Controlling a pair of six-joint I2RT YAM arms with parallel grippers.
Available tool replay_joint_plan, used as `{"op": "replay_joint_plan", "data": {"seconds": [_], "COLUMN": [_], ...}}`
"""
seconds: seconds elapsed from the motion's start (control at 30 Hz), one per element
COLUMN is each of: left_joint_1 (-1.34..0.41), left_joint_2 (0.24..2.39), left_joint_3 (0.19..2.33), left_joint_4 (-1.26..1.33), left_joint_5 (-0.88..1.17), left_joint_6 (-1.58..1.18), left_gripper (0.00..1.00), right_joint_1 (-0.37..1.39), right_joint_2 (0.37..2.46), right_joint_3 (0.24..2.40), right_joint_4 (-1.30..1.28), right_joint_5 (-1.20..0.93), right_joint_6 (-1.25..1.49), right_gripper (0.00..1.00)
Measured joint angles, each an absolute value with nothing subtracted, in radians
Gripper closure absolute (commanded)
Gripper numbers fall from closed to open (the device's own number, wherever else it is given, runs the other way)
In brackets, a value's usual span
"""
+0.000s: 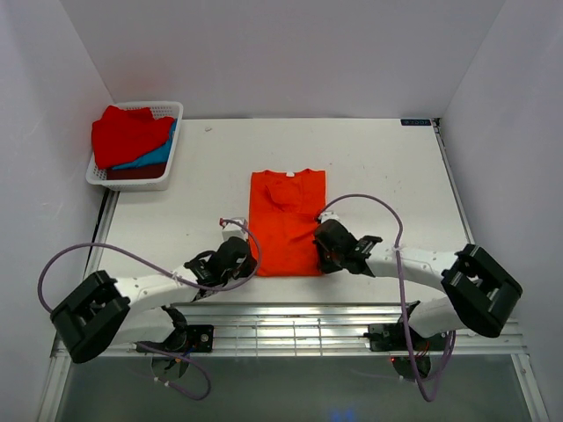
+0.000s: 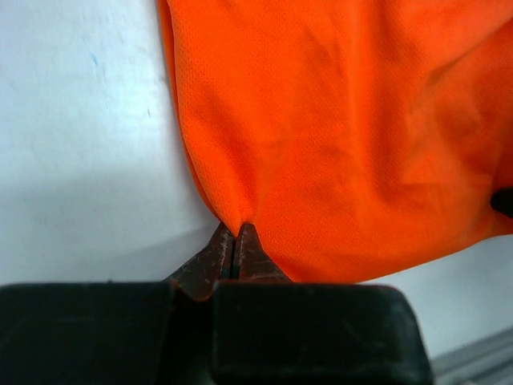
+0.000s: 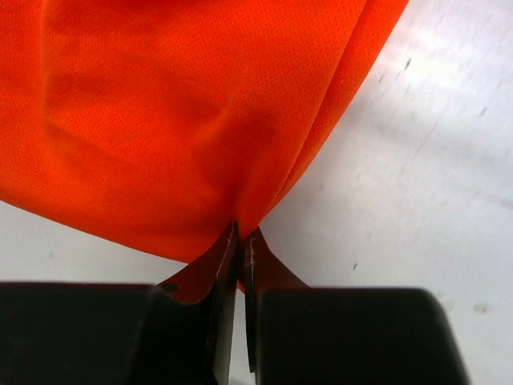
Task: Fold and stack the t-shirts
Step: Fold the tshirt
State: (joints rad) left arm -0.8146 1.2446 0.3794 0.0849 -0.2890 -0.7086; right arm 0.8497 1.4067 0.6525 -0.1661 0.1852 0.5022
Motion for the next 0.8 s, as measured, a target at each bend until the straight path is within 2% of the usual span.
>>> {"op": "replay_joint_plan", "data": {"seconds": [0.23, 0.4, 0.5, 0.6, 0.7, 0.8], "left_joint_1": [-1.086, -1.359, -1.563, -1.723, -1.815, -1.854], "left_joint_2": [0.997, 0.971, 1.057, 1.250, 1.435, 1.509], "left_joint_3": [0.339, 0.351, 0.434, 0.633, 0.822, 0.892], "left_joint_4": [-0.136, -0.304, -0.476, -0.710, -0.965, -1.135], "left_joint_5": [-0.393, -0.523, -0.623, -0.731, -0.813, -0.878], "left_joint_6": [-0.886, -1.111, -1.291, -1.535, -1.752, -1.872], "left_gripper": [1.00, 1.00, 1.00, 1.00, 1.00, 1.00], "right_joint_1": [1.129, 1.399, 1.546, 1.660, 1.736, 1.772], "right_joint_2": [1.193, 1.108, 1.132, 1.215, 1.301, 1.343], "right_joint_3": [0.573, 0.563, 0.583, 0.687, 0.855, 0.968], "right_joint_4": [-0.339, -0.456, -0.555, -0.707, -0.889, -1.014], "right_joint_5": [0.298, 0.383, 0.441, 0.521, 0.608, 0.692], "right_joint_6": [0.699, 0.908, 1.033, 1.163, 1.285, 1.357], "right_gripper": [0.92, 0.92, 0.92, 0.92, 0.92, 0.92]}}
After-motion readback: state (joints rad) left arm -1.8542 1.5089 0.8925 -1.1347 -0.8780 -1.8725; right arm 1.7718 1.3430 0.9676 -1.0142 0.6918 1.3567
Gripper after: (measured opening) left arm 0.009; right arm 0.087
